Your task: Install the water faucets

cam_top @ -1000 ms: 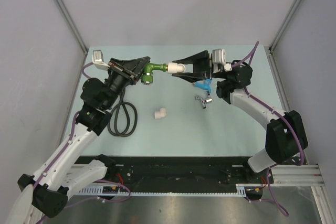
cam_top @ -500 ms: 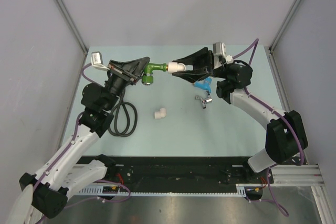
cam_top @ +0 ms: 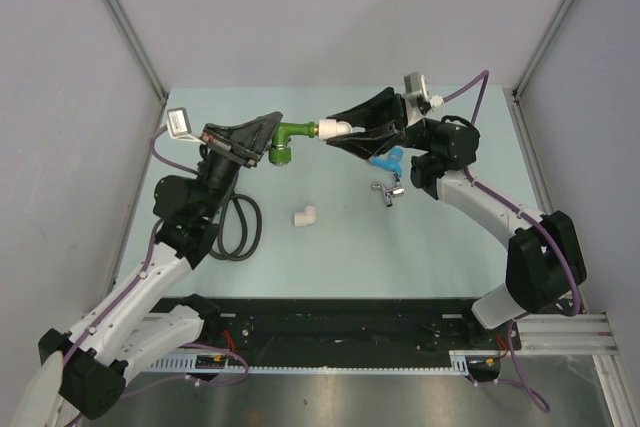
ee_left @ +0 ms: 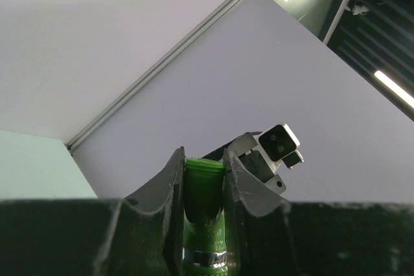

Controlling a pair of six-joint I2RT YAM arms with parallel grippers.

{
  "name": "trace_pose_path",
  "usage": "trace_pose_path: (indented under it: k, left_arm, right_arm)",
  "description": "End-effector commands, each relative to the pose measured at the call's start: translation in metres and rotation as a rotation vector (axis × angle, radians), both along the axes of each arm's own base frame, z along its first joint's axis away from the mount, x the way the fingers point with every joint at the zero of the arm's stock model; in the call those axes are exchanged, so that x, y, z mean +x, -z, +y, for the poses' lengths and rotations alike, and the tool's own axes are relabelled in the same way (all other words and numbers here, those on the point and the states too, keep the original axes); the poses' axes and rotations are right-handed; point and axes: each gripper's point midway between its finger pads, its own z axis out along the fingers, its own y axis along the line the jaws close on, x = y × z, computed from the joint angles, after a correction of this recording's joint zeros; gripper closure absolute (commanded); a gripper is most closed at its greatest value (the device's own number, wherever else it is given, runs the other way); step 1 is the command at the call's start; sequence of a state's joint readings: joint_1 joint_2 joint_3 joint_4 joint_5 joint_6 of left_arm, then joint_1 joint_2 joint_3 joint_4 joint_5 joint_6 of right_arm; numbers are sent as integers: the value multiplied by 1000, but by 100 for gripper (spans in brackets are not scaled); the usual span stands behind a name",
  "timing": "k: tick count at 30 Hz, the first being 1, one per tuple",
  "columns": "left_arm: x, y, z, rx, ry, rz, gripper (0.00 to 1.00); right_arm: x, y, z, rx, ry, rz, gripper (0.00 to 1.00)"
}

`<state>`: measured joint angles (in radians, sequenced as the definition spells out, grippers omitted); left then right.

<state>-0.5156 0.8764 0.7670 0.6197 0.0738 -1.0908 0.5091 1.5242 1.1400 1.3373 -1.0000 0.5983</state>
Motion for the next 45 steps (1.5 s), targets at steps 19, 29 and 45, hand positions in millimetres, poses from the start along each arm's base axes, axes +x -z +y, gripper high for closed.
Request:
trace_pose_path:
  k: [19, 29, 45]
  left_arm:
    - [-49, 1, -31, 215, 101, -415, 100]
    - [-60, 12, -37, 307, 102, -548, 100]
    - [-74, 32, -50, 469, 128, -764, 100]
  right_arm:
    - [-17, -43, -3, 78, -52, 180, 100]
    - [-21, -43, -1, 63, -95, 276, 100]
    - [-19, -41, 3, 26, -141, 500, 100]
